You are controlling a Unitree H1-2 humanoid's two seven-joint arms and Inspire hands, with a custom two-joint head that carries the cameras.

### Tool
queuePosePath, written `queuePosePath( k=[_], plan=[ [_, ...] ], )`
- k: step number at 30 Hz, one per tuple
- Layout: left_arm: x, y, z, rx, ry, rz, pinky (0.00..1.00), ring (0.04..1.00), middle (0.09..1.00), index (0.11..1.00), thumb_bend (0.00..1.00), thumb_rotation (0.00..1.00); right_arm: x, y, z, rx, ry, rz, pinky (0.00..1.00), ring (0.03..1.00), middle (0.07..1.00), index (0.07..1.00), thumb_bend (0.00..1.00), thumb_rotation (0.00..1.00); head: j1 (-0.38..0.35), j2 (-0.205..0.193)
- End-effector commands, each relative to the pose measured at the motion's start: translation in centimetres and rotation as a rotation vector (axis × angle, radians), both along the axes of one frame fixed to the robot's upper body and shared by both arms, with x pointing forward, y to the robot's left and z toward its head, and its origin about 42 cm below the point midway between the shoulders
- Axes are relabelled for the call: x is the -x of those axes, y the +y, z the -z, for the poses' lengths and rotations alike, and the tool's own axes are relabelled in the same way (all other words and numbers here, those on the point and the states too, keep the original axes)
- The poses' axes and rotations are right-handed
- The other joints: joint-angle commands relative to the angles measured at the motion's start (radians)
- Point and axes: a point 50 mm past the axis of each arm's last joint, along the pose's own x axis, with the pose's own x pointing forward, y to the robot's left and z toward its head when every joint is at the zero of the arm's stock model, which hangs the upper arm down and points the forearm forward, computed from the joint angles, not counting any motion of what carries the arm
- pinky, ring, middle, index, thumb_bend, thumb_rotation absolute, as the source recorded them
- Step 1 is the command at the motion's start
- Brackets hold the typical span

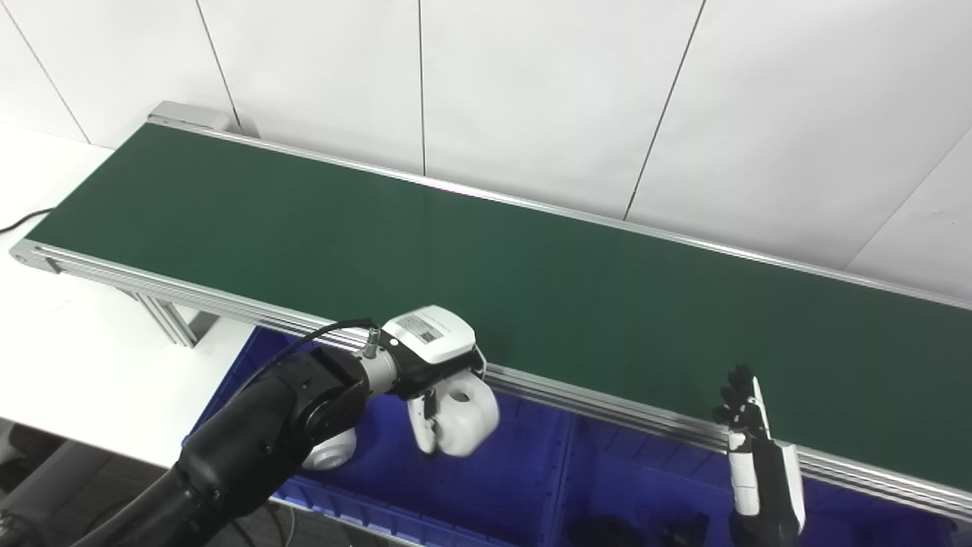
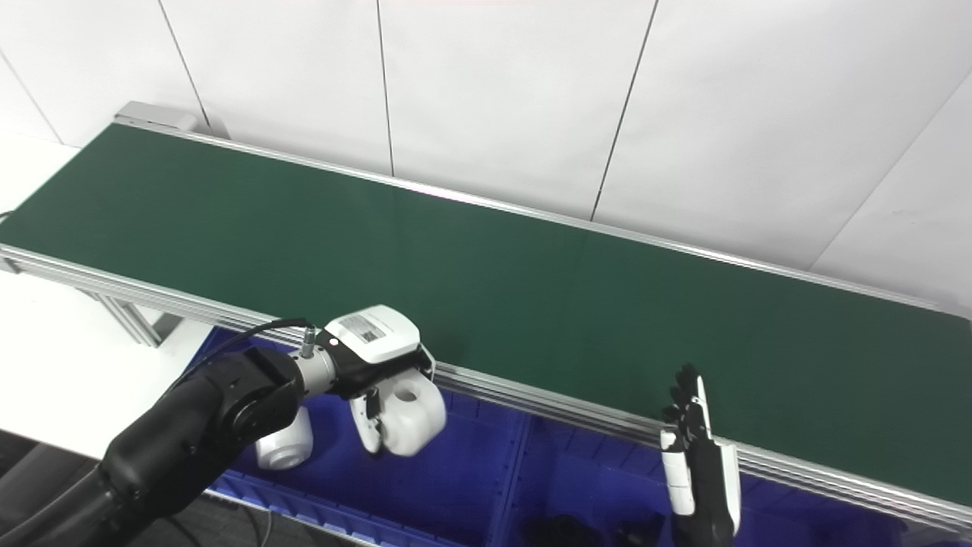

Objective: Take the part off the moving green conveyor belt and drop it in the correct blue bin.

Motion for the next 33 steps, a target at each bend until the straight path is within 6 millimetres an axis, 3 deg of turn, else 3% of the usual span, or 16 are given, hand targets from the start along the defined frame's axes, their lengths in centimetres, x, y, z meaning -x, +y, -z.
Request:
queuePosePath(
  k=[1,10,18,20,23,24,25,28,29,30,33],
  plan=[
    [-0.5,0.3,-1.6,0.021,0.003,0.005,0.98,0.994,0.996,0.990,1.00,0.53,-0.5,0.2,-0.9,0.003,-0.029,0.004,0.96,0.970,0.974,1.000,0.88,1.00,-0.001,0.003],
    [-0.2,-0.2,-2.5,0.048,0.093,0.019,1.00,1.000,1.000,1.000,1.00,0.58,-0.6,0.3,-1.0,0.001,-0.030,0.001,0.97,0.969,0.974,1.000,0.87,0.99,-0.002,0.004],
    [0.2,-0.4,-3.2,0.116,0.072,0.022,1.00,1.000,1.000,1.000,1.00,0.58,-0.8,0.7,-1.0,-0.015,-0.034,-0.003,0.97,0.971,0.975,1.000,0.88,0.98,-0.020,0.007],
    [0.5,-0.3,-3.5,0.204,0.050,0.020,1.00,1.000,1.000,1.000,1.00,0.61,-0.8,1.0,-1.1,-0.020,-0.030,-0.003,0.96,0.970,0.975,1.000,0.89,0.99,-0.064,0.016],
    [0.9,-0.1,-3.8,0.344,0.029,0.013,1.00,1.000,1.000,1.000,1.00,0.75,-0.8,1.8,-1.3,-0.024,-0.026,-0.008,0.96,0.972,0.979,1.000,0.90,0.99,-0.140,0.028],
    [1.1,0.1,-3.9,0.399,0.033,-0.003,1.00,1.000,1.000,1.000,0.99,0.77,-0.8,2.2,-1.4,-0.032,-0.026,-0.013,0.96,0.976,0.982,1.000,0.90,0.98,-0.201,0.036],
    [1.3,0.1,-4.0,0.459,0.033,-0.019,0.99,1.000,1.000,1.000,0.95,0.77,-0.9,2.6,-1.6,-0.042,-0.025,-0.018,0.97,0.982,0.986,1.000,0.91,0.98,-0.201,0.036],
    [2.2,-0.2,-3.7,0.664,0.044,-0.100,0.95,1.000,1.000,1.000,0.85,0.78,-1.0,4.3,-2.0,-0.029,-0.018,-0.020,0.99,0.975,0.982,1.000,0.90,0.98,-0.330,0.033],
    [2.4,-0.3,-3.5,0.722,0.056,-0.129,0.93,1.000,1.000,1.000,0.82,0.78,-1.1,4.7,-2.0,-0.022,-0.017,-0.019,0.99,0.973,0.980,1.000,0.89,0.99,-0.330,0.033],
    [2.6,-0.4,-3.1,0.777,0.071,-0.161,0.89,1.000,1.000,1.000,0.81,0.78,-1.1,5.2,-2.1,-0.020,-0.016,-0.018,0.98,0.969,0.977,1.000,0.89,0.99,-0.393,0.030],
    [3.4,-1.2,-1.9,0.949,0.143,-0.286,0.88,1.000,1.000,1.000,0.82,0.83,-1.3,6.6,-2.2,-0.024,-0.010,-0.014,0.97,0.974,0.979,0.999,0.90,0.99,-0.457,0.024]
  ],
)
